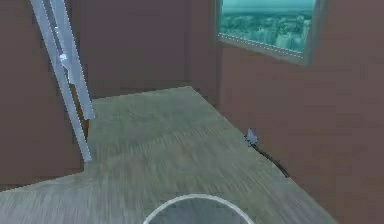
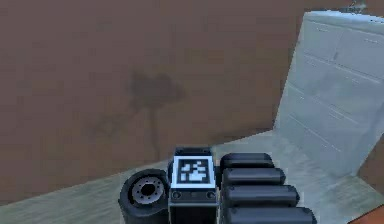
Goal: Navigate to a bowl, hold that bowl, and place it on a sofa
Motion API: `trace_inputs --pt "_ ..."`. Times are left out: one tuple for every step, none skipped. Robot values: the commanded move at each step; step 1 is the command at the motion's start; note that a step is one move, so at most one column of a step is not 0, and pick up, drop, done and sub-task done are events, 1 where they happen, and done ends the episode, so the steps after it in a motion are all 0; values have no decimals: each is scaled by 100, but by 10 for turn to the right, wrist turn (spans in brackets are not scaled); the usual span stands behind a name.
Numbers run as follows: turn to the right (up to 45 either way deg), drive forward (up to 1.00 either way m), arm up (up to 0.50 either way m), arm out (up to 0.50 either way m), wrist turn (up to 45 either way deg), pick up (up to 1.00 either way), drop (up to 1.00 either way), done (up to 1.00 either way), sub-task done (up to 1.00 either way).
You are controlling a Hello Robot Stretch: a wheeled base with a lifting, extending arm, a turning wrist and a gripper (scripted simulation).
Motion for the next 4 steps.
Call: trace_inputs --pt "-210 0 0 0 0 0 0 0 0" --pt "0 100 0 0 0 0 0 0 0" --pt "-30 0 0 0 0 0 0 0 0" --pt "0 100 0 0 0 0 0 0 0"
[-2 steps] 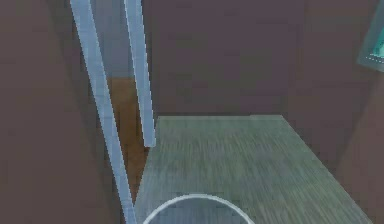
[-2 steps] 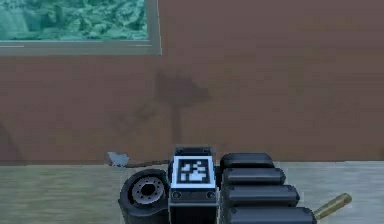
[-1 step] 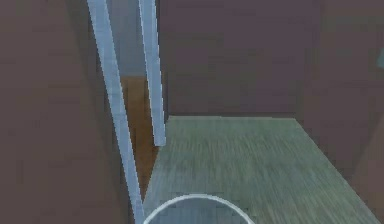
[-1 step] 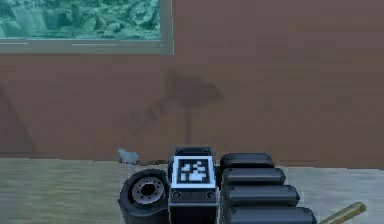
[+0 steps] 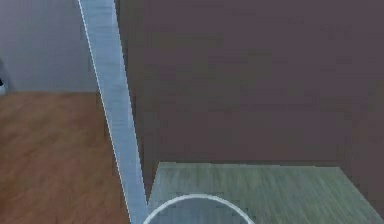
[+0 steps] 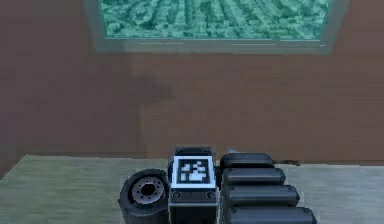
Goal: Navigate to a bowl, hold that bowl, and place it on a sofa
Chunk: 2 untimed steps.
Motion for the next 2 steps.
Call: trace_inputs --pt "-30 0 0 0 0 0 0 0 0" --pt "0 15 0 0 0 0 0 0 0"
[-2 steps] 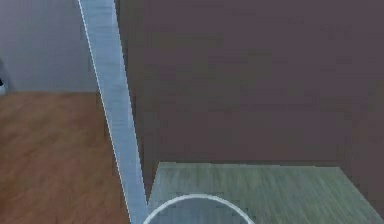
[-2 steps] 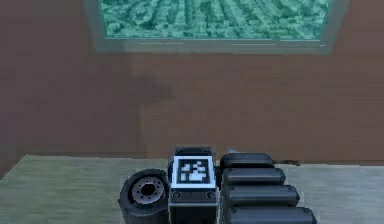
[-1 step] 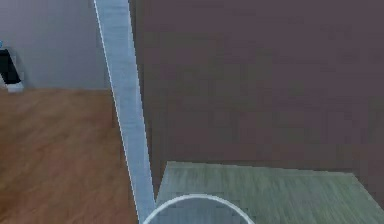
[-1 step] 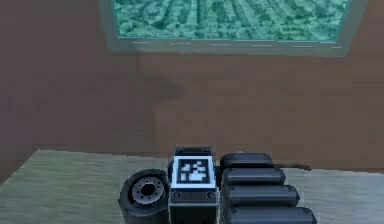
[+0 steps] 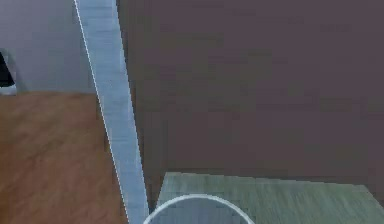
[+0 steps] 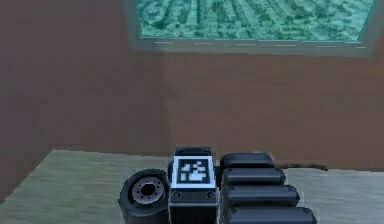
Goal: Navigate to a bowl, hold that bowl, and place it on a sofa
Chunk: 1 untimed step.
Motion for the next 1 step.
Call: trace_inputs --pt "-270 0 0 0 0 0 0 0 0"
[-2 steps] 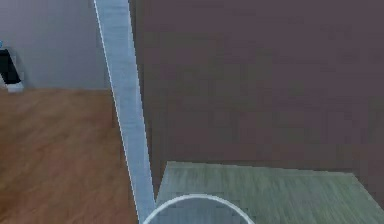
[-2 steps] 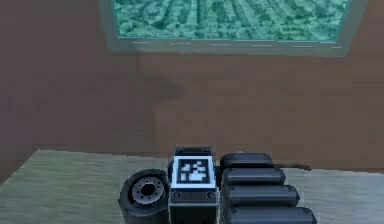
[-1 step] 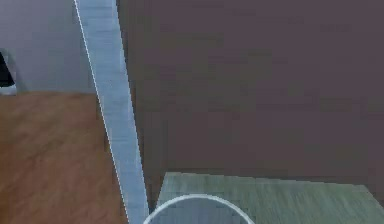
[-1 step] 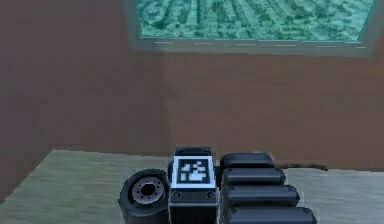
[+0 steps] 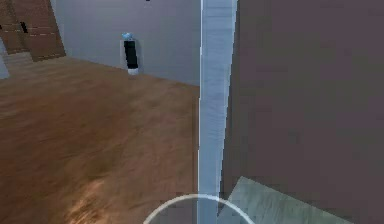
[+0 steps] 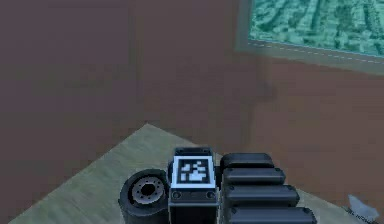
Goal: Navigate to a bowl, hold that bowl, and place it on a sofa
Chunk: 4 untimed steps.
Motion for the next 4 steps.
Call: trace_inputs --pt "0 45 0 0 0 0 0 0 0" --pt "-420 0 0 0 0 0 0 0 0" --pt "0 100 0 0 0 0 0 0 0" --pt "0 100 0 0 0 0 0 0 0"
